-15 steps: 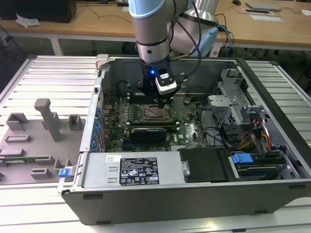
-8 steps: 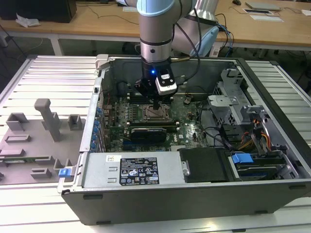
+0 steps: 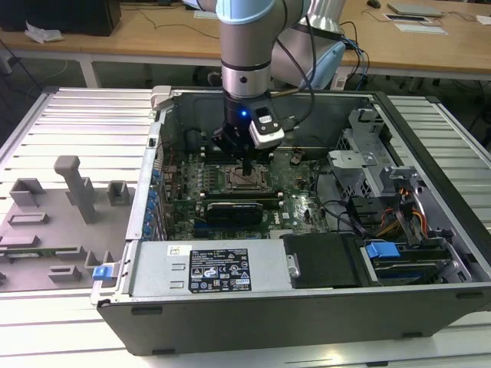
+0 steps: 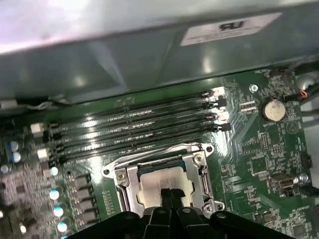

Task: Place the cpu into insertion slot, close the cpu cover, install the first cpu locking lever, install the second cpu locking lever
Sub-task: 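Install the first cpu locking lever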

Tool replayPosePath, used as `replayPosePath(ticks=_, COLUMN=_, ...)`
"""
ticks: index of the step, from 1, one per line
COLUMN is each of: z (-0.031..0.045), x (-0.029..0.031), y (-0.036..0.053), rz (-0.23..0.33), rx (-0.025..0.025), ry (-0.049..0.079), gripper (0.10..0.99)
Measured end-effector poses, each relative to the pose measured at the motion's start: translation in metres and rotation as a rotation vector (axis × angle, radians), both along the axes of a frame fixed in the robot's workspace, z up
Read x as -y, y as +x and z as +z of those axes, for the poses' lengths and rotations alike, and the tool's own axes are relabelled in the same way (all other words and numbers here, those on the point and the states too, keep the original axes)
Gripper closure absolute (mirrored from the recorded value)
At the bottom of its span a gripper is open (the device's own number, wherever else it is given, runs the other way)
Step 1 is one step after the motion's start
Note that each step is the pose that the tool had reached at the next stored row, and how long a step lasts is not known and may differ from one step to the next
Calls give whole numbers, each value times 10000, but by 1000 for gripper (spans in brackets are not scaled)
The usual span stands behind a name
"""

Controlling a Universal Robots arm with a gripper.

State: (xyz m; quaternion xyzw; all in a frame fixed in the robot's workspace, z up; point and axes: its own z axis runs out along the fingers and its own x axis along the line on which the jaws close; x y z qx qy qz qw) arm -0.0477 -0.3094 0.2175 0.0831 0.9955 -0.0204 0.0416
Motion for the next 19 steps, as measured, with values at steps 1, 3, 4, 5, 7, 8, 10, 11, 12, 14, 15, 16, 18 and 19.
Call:
replayPosePath(ticks=1, z=-3, x=0, y=0, rz=331, rx=1, ry=1, gripper=980)
replayPosePath(ticks=3, z=-13, x=0, y=0, rz=1032, rx=-17, ry=-48, gripper=980)
replayPosePath(ticks=4, z=-14, x=0, y=-1, rz=1163, rx=-41, ry=-111, gripper=980)
replayPosePath(ticks=5, z=-15, x=0, y=-1, rz=1293, rx=-69, ry=-193, gripper=980)
replayPosePath(ticks=7, z=-17, x=0, y=0, rz=1686, rx=-137, ry=-447, gripper=980)
replayPosePath(ticks=8, z=-17, x=0, y=0, rz=1801, rx=-139, ry=-491, gripper=980)
replayPosePath(ticks=10, z=-8, x=1, y=-1, rz=1935, rx=-145, ry=-530, gripper=980)
replayPosePath(ticks=11, z=17, x=0, y=0, rz=1968, rx=-142, ry=-528, gripper=980)
replayPosePath(ticks=12, z=44, x=0, y=0, rz=1981, rx=-141, ry=-528, gripper=980)
replayPosePath(ticks=14, z=127, x=0, y=0, rz=1993, rx=-140, ry=-527, gripper=980)
replayPosePath(ticks=15, z=155, x=0, y=-1, rz=1995, rx=-142, ry=-529, gripper=980)
replayPosePath(ticks=16, z=173, x=0, y=0, rz=1997, rx=-141, ry=-528, gripper=980)
replayPosePath(ticks=18, z=174, x=-1, y=0, rz=1997, rx=-139, ry=-526, gripper=980)
replayPosePath(ticks=19, z=175, x=0, y=0, rz=1997, rx=-140, ry=-528, gripper=980)
